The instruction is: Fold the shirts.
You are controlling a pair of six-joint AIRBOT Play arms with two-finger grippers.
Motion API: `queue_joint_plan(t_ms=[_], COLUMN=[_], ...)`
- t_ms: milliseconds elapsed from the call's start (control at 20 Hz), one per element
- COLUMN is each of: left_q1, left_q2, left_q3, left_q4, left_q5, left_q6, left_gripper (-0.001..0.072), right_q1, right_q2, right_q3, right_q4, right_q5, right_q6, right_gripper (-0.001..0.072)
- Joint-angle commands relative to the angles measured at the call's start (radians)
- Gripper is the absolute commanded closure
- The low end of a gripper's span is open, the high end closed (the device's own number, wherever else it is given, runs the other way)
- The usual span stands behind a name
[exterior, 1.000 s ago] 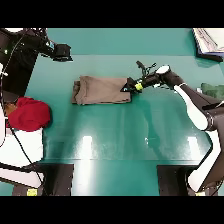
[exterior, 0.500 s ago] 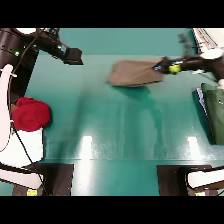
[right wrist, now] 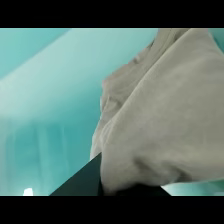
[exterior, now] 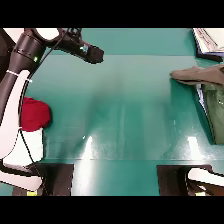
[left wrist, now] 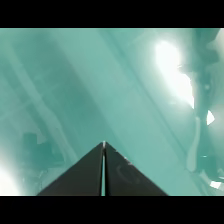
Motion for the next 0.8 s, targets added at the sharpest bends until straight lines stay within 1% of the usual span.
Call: queue_joint_plan(t_ms=[0, 150, 300, 450, 550, 650, 750], left_q1=[-0.024, -0.024, -0.024, -0.024, -0.024, -0.024, -0.024], left_q2=[0.000, 0.000, 0.000, 0.000, 0.000, 0.000, 0.000], left_q3=[0.000, 0.000, 0.000, 0.000, 0.000, 0.000, 0.000], left_q4=[0.001, 0.001, 0.002, 0.001, 0.002, 0.001, 0.002], left_q5=[0.027, 0.027, 0.024, 0.025, 0.025, 0.024, 0.016], left_q6=[-0.001, -0.001, -0.001, 0.000, 0.000, 0.000, 0.000], left_gripper=[0.0683, 0.0683, 0.0683, 0.0683, 0.0683, 0.0683, 0.0683], right_q1=[-0.089, -0.115, -0.142, -0.173, -0.184, -0.184, -0.184], right_q2=[0.013, 0.013, 0.040, 0.099, 0.127, 0.147, 0.151], right_q3=[0.019, 0.101, 0.176, 0.179, 0.180, 0.179, 0.179], right_q4=[0.004, 0.005, -0.003, -0.021, -0.089, -0.228, -0.325], right_q5=[-0.087, -0.085, -0.028, 0.042, 0.101, 0.150, 0.224], right_q6=[0.003, 0.002, 0.002, 0.003, 0.011, 0.066, 0.089], right_gripper=[0.0695, 0.0695, 0.0695, 0.0695, 0.0695, 0.0695, 0.0694])
